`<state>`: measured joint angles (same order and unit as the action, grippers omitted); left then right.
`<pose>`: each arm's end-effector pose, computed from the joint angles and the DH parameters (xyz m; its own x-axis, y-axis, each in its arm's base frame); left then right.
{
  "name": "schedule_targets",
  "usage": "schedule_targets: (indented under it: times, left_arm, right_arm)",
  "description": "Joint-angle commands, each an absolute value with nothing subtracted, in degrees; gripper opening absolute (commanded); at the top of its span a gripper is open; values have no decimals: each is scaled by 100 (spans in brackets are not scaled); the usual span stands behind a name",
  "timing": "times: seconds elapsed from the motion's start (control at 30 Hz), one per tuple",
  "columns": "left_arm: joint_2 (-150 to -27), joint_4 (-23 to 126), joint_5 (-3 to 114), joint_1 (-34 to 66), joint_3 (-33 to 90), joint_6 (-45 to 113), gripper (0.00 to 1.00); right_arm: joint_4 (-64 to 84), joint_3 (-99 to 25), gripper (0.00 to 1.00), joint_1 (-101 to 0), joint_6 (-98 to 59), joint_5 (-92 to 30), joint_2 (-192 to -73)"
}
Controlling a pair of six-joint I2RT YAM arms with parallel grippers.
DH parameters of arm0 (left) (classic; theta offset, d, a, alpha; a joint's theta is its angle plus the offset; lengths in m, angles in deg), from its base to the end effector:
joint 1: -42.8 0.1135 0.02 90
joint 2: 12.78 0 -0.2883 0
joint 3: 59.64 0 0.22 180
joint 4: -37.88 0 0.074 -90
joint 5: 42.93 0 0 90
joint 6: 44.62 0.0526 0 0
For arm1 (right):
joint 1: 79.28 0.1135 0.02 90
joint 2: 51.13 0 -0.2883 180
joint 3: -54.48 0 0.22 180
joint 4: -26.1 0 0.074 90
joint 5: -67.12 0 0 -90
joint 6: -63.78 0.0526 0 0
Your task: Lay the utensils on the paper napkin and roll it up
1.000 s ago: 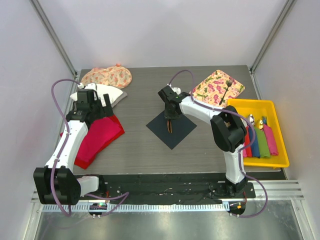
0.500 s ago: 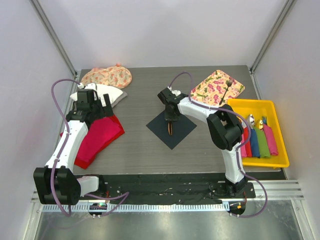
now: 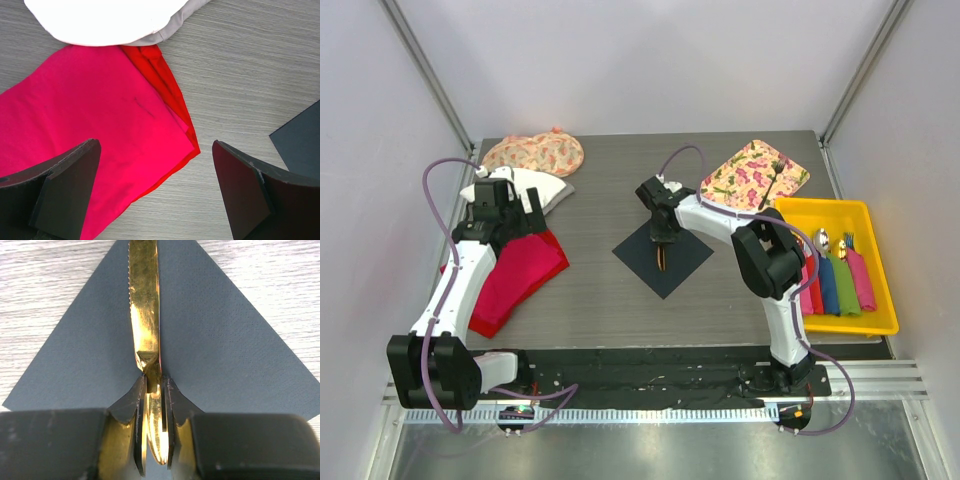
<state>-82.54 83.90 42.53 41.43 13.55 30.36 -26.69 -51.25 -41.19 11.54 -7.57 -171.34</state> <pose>0.2330 -0.0014 0.3116 -0.6445 -0.2430 -0.7249 -0.2086 0.9681 -0.1391 0.3441 0.2520 0.1926 -0.8891 0.0536 -0.4546 0.0376 0.9983 0.0441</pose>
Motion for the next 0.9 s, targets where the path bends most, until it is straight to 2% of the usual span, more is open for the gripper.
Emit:
schedule_targets:
  times: [0.0, 0.07, 0.17, 0.33, 0.67, 0.87]
  left_arm:
    - [-8134, 8165, 4153, 4157, 1384, 3000, 100]
    - [-8151, 8157, 4153, 4157, 1376, 3009, 100]
    - [-8143, 8157, 4144, 4165, 1384, 3009, 100]
    - [-8152, 8174, 4153, 4165, 1376, 3000, 100]
    - [-8160, 8227, 4232, 4157, 1489, 3044, 100]
    - [-8195, 8297, 4320, 4165, 1735, 3176, 100]
  right_arm:
    - [-2593, -5354, 2, -4148, 1307, -679, -17154]
    - [-2602, -5363, 11, -4157, 1316, -714, -17163]
    - [-2602, -5363, 17, -4157, 1334, -759, -17181]
    - [-2602, -5328, 31, -4175, 1360, -776, -17163]
    - [-2655, -5643, 43, -4192, 1158, -785, -16865]
    - [-2664, -6127, 48, -4262, 508, -680, -16496]
